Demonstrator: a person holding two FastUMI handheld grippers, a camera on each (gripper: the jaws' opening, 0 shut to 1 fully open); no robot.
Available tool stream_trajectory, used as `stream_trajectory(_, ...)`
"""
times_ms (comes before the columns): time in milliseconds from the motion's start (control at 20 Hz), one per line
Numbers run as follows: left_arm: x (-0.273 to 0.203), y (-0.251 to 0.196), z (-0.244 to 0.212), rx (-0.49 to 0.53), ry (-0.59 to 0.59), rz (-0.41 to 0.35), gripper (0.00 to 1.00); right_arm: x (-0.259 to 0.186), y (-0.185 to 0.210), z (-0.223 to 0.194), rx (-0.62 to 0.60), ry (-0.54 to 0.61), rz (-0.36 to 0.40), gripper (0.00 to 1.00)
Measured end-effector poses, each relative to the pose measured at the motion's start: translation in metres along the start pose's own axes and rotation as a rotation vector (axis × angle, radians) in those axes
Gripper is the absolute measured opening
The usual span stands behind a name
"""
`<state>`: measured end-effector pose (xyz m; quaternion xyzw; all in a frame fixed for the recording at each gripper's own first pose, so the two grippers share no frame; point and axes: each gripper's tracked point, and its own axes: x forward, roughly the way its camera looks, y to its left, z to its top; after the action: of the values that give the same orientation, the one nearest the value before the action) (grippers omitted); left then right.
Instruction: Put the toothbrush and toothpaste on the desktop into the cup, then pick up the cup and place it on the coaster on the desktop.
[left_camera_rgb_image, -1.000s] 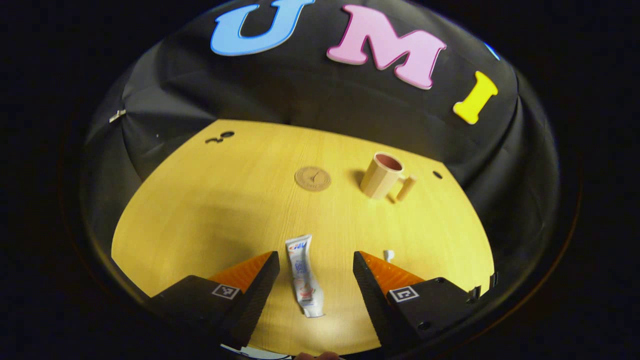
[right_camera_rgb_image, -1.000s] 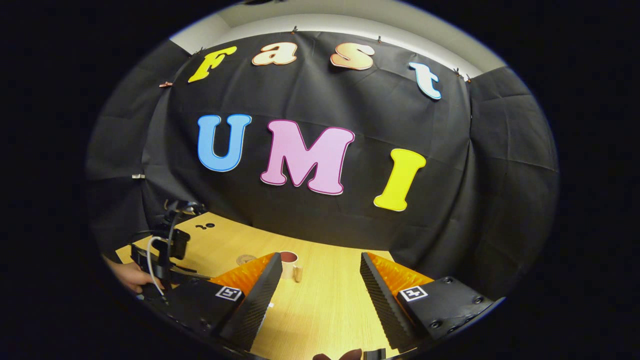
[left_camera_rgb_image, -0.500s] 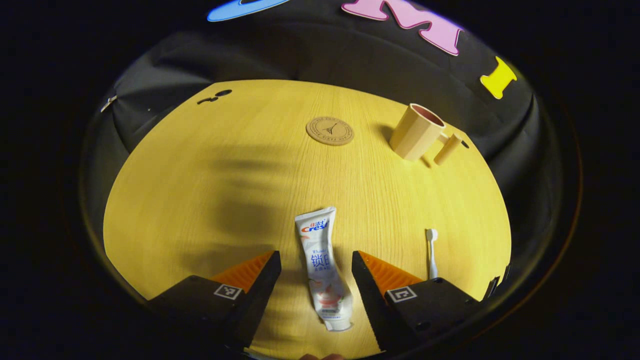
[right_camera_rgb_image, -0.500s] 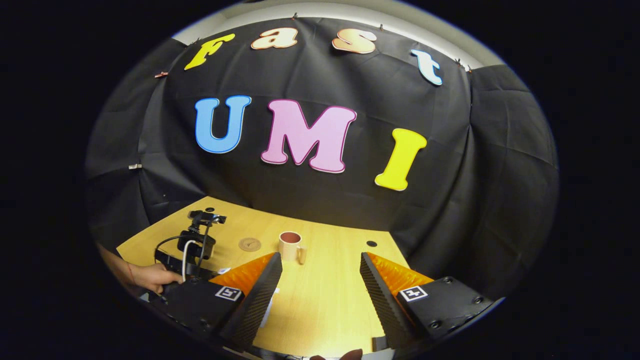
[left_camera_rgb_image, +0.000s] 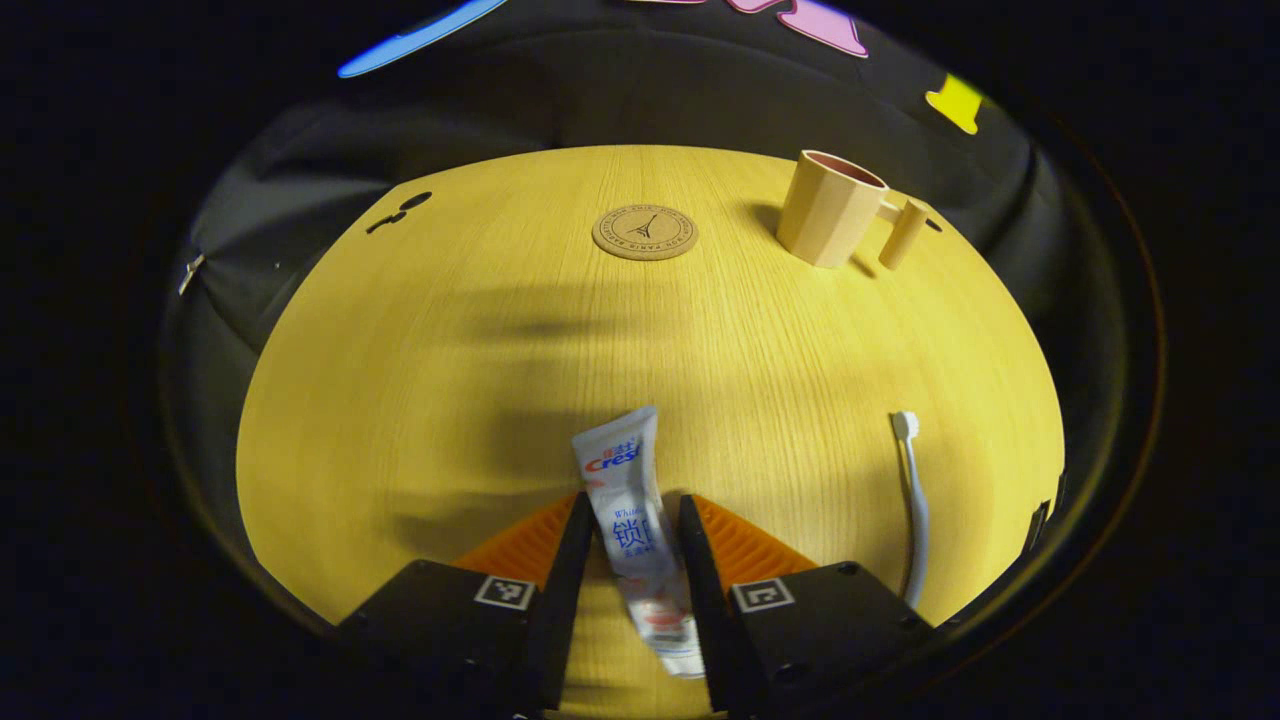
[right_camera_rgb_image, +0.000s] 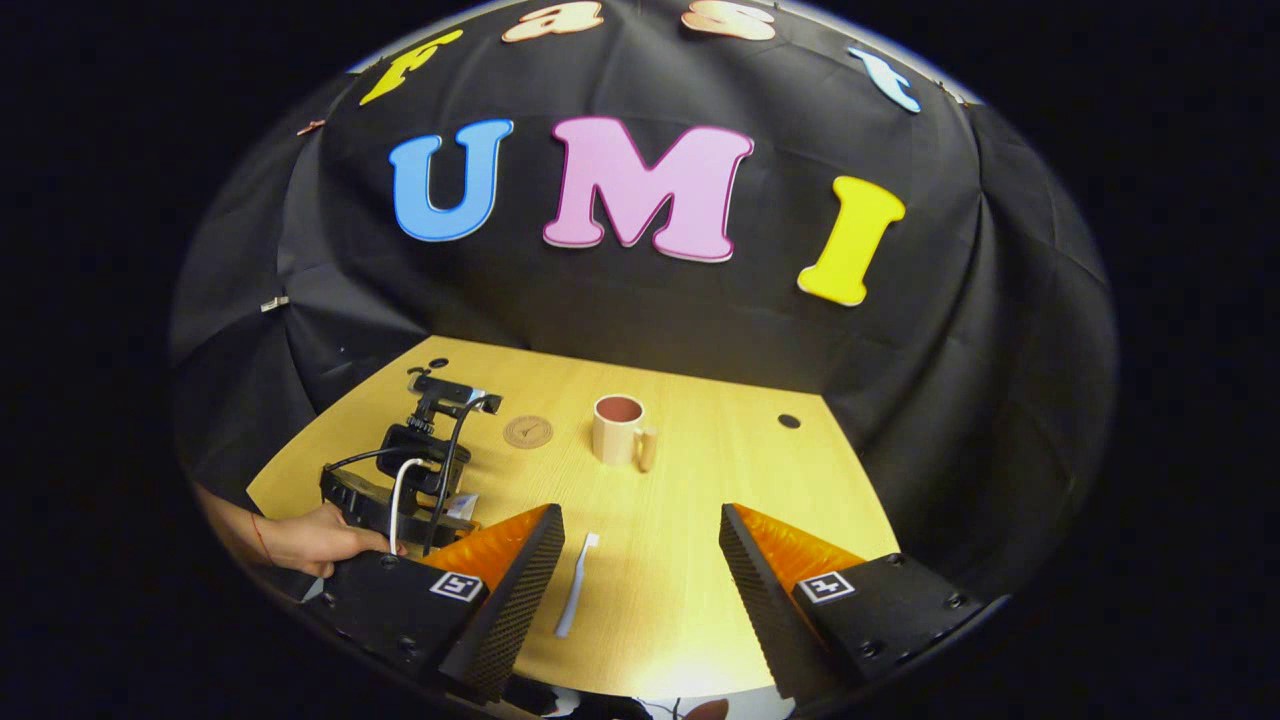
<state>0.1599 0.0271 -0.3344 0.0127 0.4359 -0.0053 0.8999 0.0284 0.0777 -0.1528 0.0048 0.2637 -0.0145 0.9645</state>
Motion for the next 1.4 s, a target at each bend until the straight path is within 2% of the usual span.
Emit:
stream_trajectory(50,0.0,0.0,-0.002,-0.014,0.013,-0.001,0.5,0.009,0.005,-0.009,-0.008,0.04,0.005,0.97)
stream_trajectory(150,-0.001,0.001,-0.005,-0.026,0.031,-0.013,0.46,0.02,0.008,-0.026,-0.023,0.111,0.014,0.96)
stream_trajectory(200,-0.001,0.001,-0.006,-0.025,0.035,-0.024,0.41,0.027,0.01,-0.034,-0.022,0.148,0.025,0.96)
stream_trajectory(250,-0.002,0.001,-0.006,-0.026,0.034,-0.038,0.43,0.036,0.012,-0.044,-0.019,0.185,0.03,0.96)
stream_trajectory(350,-0.006,0.002,-0.007,-0.046,0.027,-0.078,0.33,0.057,0.018,-0.066,-0.015,0.253,0.038,0.91)
stream_trajectory(450,-0.013,0.002,-0.014,-0.08,0.042,-0.128,0.29,0.067,0.027,-0.079,-0.015,0.308,0.042,0.81)
stream_trajectory(600,-0.026,0.009,-0.018,-0.107,0.034,-0.17,0.27,0.086,0.029,-0.11,-0.041,0.42,0.039,0.73)
stream_trajectory(650,-0.032,0.011,-0.015,-0.107,0.013,-0.183,0.27,0.09,0.031,-0.122,-0.037,0.462,0.045,0.74)
stream_trajectory(750,-0.046,0.014,-0.007,-0.114,-0.039,-0.212,0.27,0.1,0.039,-0.143,0.013,0.534,0.069,0.69)
stream_trajectory(1000,-0.083,0.025,0.011,-0.162,-0.147,-0.26,0.27,0.129,0.046,-0.175,0.041,0.662,0.078,0.68)
stream_trajectory(1050,-0.087,0.028,0.014,-0.168,-0.157,-0.262,0.26,0.132,0.047,-0.178,0.038,0.677,0.079,0.64)
stream_trajectory(1250,-0.09,0.039,0.012,-0.188,-0.165,-0.252,0.26,0.141,0.051,-0.191,0.004,0.733,0.082,0.6)
stream_trajectory(1400,-0.087,0.045,0.005,-0.201,-0.154,-0.236,0.27,0.144,0.056,-0.2,-0.016,0.769,0.096,0.51)
